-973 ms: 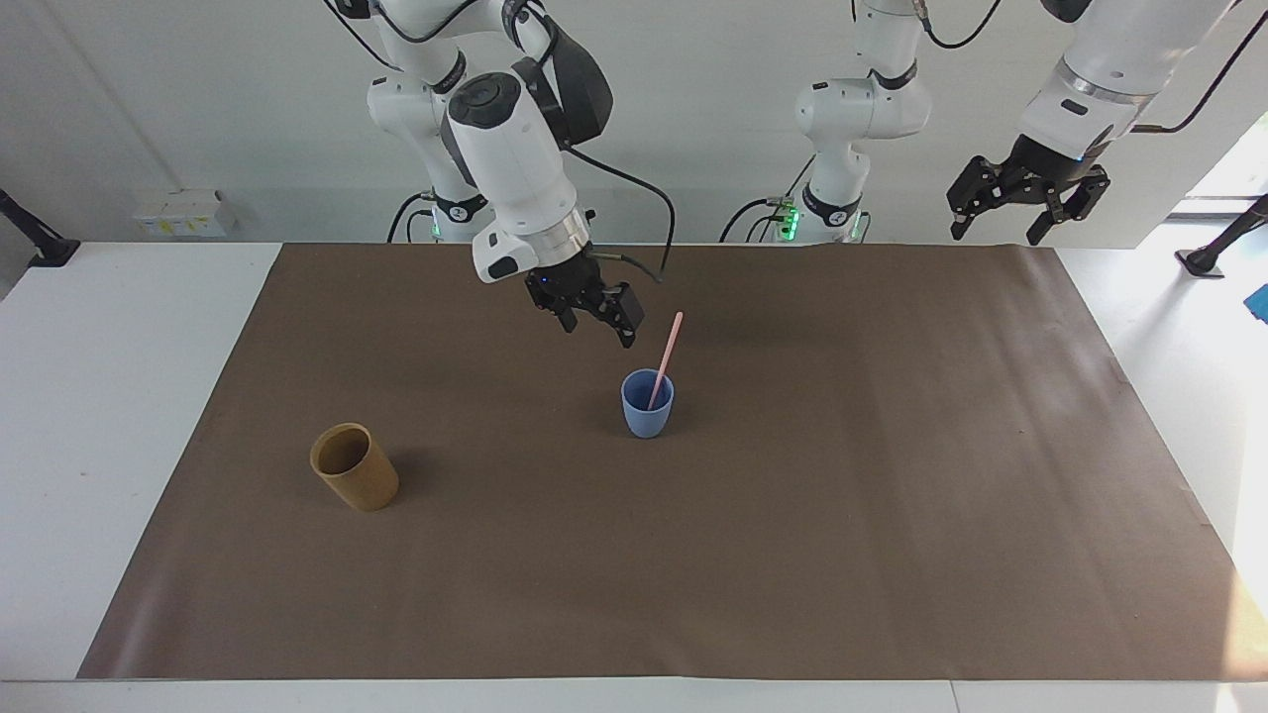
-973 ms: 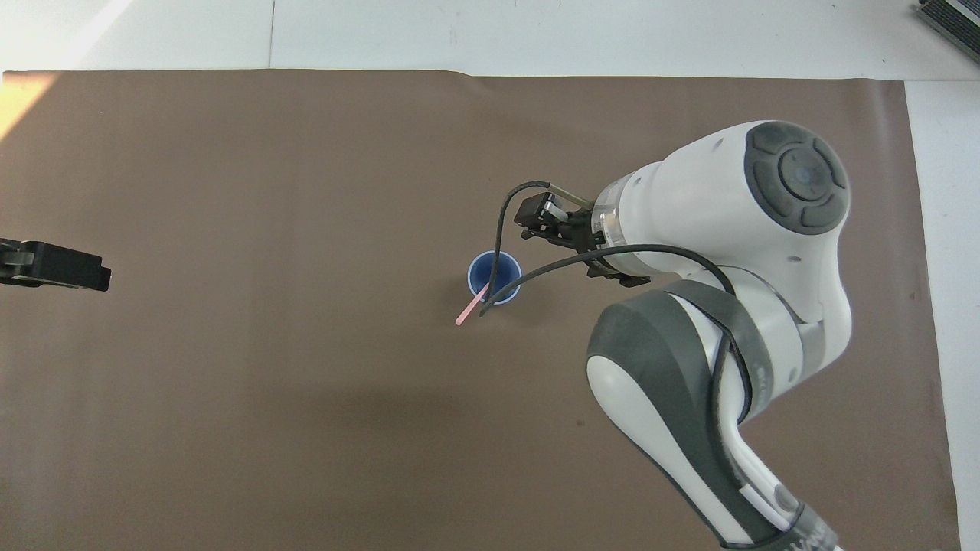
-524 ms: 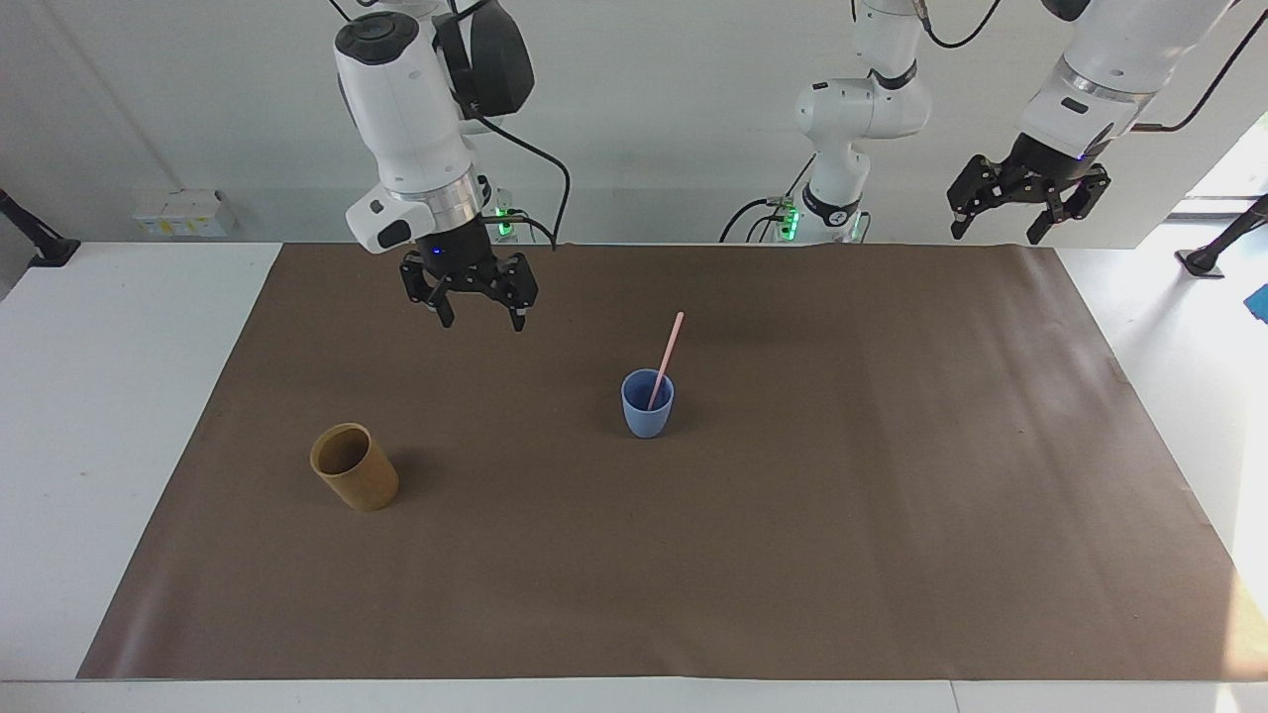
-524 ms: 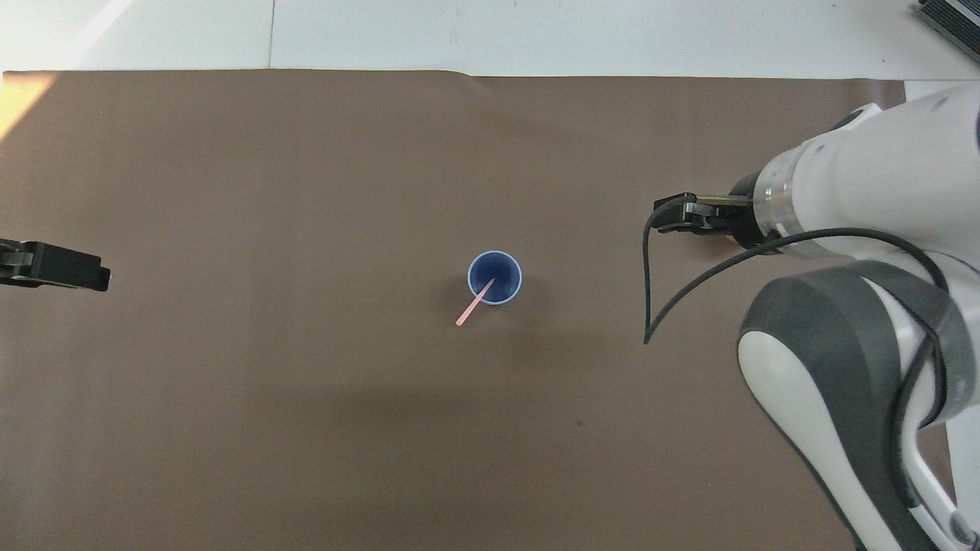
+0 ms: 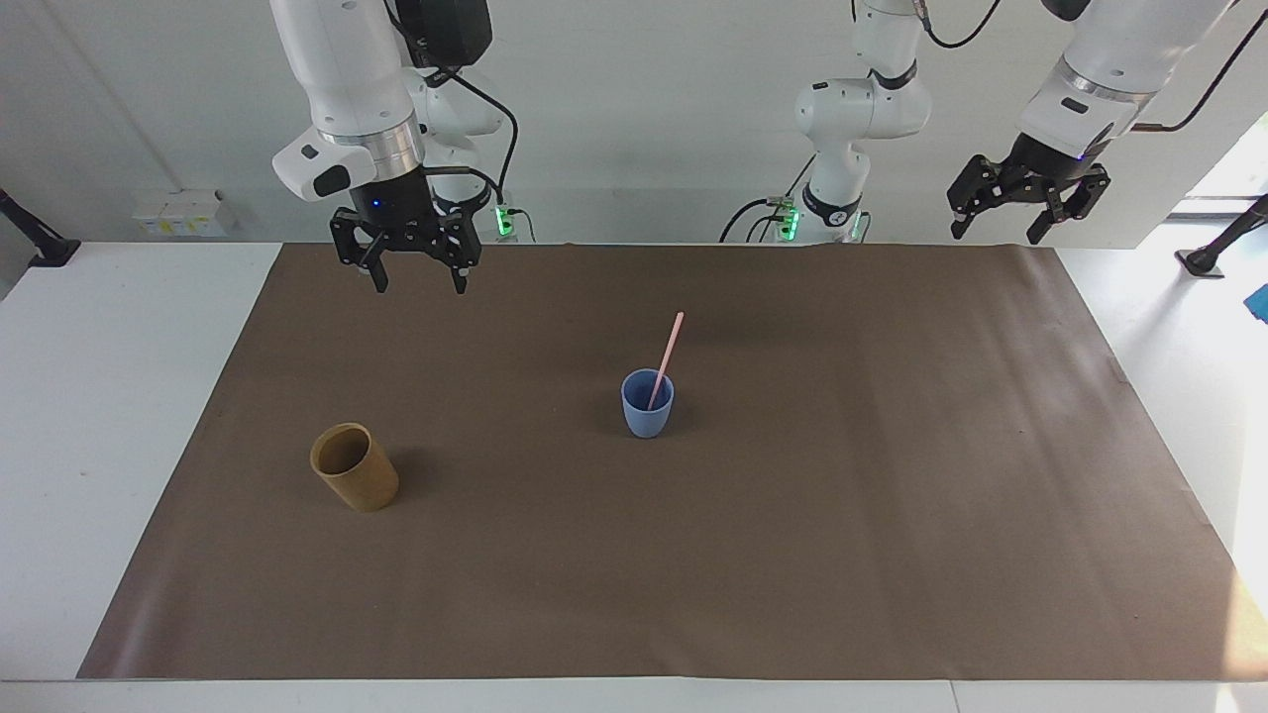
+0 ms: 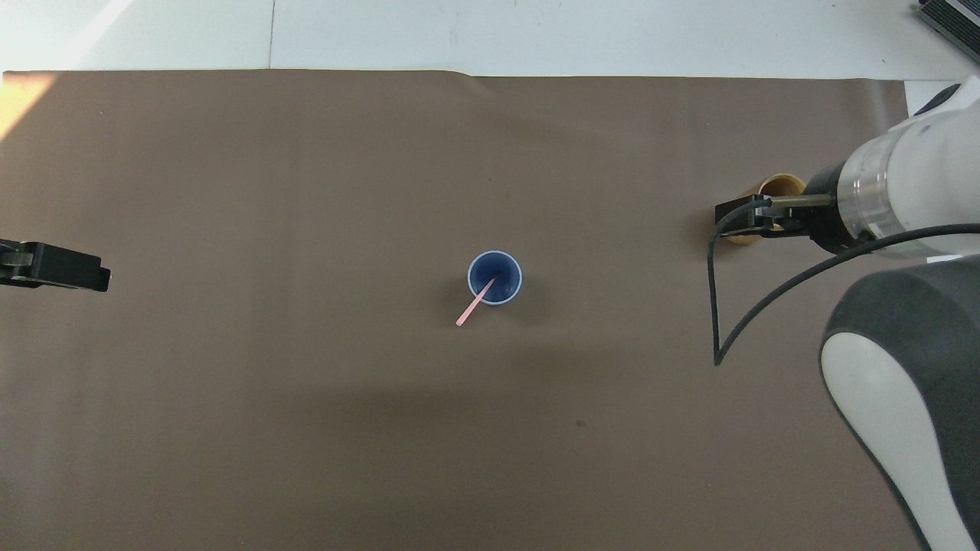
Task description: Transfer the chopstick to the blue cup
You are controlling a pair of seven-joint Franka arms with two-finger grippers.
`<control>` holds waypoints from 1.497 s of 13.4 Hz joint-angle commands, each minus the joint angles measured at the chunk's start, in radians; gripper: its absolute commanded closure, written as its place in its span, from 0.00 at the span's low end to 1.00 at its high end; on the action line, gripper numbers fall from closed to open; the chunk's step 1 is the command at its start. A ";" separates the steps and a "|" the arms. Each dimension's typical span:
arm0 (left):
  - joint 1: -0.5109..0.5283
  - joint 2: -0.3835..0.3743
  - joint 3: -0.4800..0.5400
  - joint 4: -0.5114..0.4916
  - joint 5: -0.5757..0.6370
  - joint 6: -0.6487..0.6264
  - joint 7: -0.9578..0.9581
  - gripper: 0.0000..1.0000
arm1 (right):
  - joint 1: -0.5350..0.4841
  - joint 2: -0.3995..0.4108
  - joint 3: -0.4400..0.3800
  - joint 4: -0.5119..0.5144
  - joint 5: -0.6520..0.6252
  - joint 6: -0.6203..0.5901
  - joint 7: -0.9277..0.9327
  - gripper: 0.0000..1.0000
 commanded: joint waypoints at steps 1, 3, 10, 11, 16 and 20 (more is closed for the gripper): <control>0.013 -0.024 -0.007 -0.023 0.011 -0.008 -0.001 0.00 | -0.009 -0.003 -0.030 0.008 -0.010 -0.017 -0.022 0.00; 0.013 -0.024 -0.006 -0.024 0.011 -0.008 -0.001 0.00 | -0.009 -0.014 -0.053 0.008 -0.003 -0.040 -0.022 0.00; 0.016 -0.027 -0.002 -0.027 0.008 -0.010 -0.007 0.00 | 0.121 -0.074 -0.214 -0.006 0.001 -0.167 -0.019 0.00; 0.016 -0.027 -0.002 -0.027 0.008 -0.010 -0.005 0.00 | 0.131 -0.078 -0.220 -0.015 0.001 -0.169 -0.019 0.00; 0.017 -0.027 -0.002 -0.027 0.008 -0.008 -0.005 0.00 | 0.121 -0.071 -0.232 -0.023 0.044 -0.150 -0.019 0.00; 0.017 -0.027 -0.002 -0.027 0.008 -0.008 -0.001 0.00 | 0.121 -0.072 -0.232 -0.026 0.044 -0.149 -0.004 0.00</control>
